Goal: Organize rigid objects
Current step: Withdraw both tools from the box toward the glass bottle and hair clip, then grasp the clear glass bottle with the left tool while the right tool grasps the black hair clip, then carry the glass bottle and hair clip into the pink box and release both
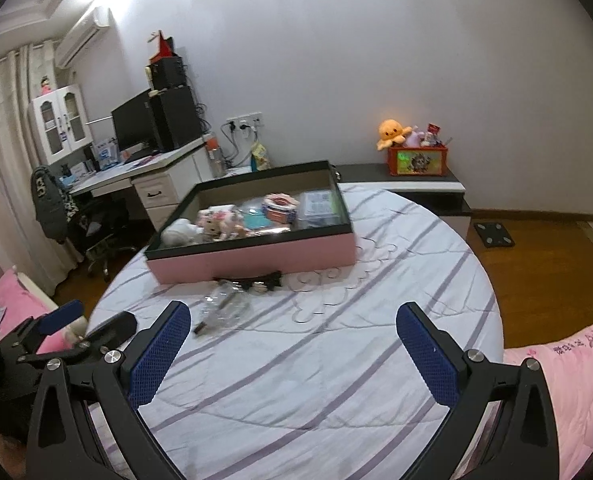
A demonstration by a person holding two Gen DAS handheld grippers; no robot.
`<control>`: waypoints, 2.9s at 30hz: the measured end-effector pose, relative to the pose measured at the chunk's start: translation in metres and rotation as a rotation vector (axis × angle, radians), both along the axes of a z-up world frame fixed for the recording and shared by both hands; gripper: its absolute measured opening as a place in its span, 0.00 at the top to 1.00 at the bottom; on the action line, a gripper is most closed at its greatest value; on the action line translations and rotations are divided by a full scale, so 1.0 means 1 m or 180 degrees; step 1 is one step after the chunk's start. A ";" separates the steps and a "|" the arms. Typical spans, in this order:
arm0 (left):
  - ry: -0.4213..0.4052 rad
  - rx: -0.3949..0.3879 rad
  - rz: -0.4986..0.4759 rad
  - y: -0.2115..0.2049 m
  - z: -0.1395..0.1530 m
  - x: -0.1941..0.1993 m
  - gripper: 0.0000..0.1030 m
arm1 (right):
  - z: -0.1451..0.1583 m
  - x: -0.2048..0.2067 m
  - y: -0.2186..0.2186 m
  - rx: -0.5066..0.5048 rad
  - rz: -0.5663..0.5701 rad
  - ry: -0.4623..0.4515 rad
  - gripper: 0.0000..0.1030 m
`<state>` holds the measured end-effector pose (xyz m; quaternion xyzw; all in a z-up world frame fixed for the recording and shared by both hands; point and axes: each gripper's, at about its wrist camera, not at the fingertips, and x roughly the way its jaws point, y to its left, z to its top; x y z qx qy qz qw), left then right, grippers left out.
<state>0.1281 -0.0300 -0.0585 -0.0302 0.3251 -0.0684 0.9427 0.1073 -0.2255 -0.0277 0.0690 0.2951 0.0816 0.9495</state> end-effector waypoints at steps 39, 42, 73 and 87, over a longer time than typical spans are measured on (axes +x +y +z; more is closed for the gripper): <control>0.0383 -0.0116 0.0332 0.059 -0.052 0.056 0.51 | -0.072 0.132 0.082 -0.0103 0.0381 0.0848 0.00; 0.0376 -0.0159 0.0365 0.064 -0.053 0.055 0.51 | -0.079 0.142 0.093 -0.0209 0.0369 0.0942 0.00; 0.0424 -0.0206 0.0380 0.063 -0.056 0.057 0.51 | -0.087 0.146 0.120 -0.0595 0.0512 0.0901 0.24; 0.0402 -0.0158 0.0366 0.058 -0.051 0.055 0.51 | -0.068 0.114 0.087 -0.0285 0.0561 0.0685 0.26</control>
